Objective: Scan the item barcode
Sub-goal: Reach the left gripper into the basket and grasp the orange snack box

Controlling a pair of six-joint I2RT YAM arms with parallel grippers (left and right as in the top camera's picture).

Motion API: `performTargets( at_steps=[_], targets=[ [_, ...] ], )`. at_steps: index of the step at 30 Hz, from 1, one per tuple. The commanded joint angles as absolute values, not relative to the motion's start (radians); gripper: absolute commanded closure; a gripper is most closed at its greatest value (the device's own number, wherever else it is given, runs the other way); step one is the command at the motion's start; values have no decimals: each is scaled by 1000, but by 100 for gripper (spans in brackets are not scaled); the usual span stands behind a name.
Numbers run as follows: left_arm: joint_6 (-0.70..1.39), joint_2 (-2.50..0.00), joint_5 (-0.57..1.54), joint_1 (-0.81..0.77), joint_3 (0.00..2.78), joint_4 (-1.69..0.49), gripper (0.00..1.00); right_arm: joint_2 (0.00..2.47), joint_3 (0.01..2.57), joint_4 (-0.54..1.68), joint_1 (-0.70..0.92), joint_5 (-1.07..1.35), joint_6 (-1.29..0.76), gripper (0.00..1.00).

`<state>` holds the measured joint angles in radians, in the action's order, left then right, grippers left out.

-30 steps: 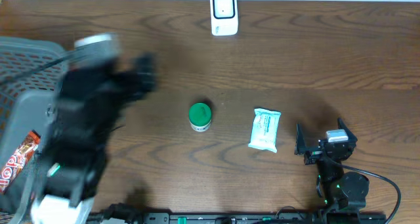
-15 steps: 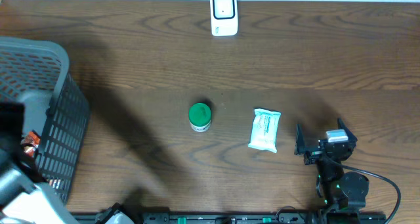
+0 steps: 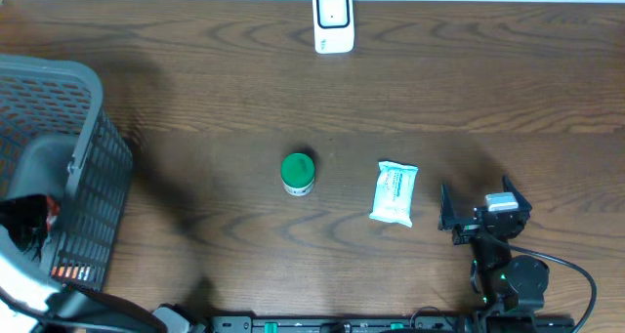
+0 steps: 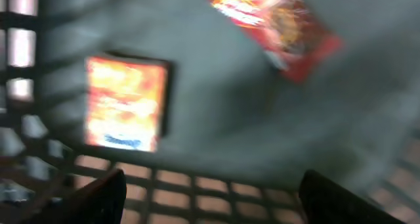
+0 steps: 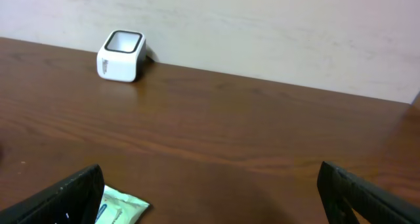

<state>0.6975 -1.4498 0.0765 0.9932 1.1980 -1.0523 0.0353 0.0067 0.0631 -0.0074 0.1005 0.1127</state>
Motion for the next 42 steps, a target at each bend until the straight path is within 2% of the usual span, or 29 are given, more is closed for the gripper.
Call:
performTargets(
  at_steps=[1,3,12,35,42],
  targets=[
    [647,-1478,-144,995,1212,-1085,15,33,6,67,9,103,102,1],
    [643,-1488,-210,995,1212,-1105,15,33,6,67,10,103,102,1],
    [624,-1490,-215,995,1174,-1085,11,33,6,67,41,103,102,1],
    [626,-1499,-183,995,863,-706,4,33,6,67,41,103,102,1],
    [626,-1524,-106,995,786,-619,2,33,6,67,41,103,102,1]
  ],
)
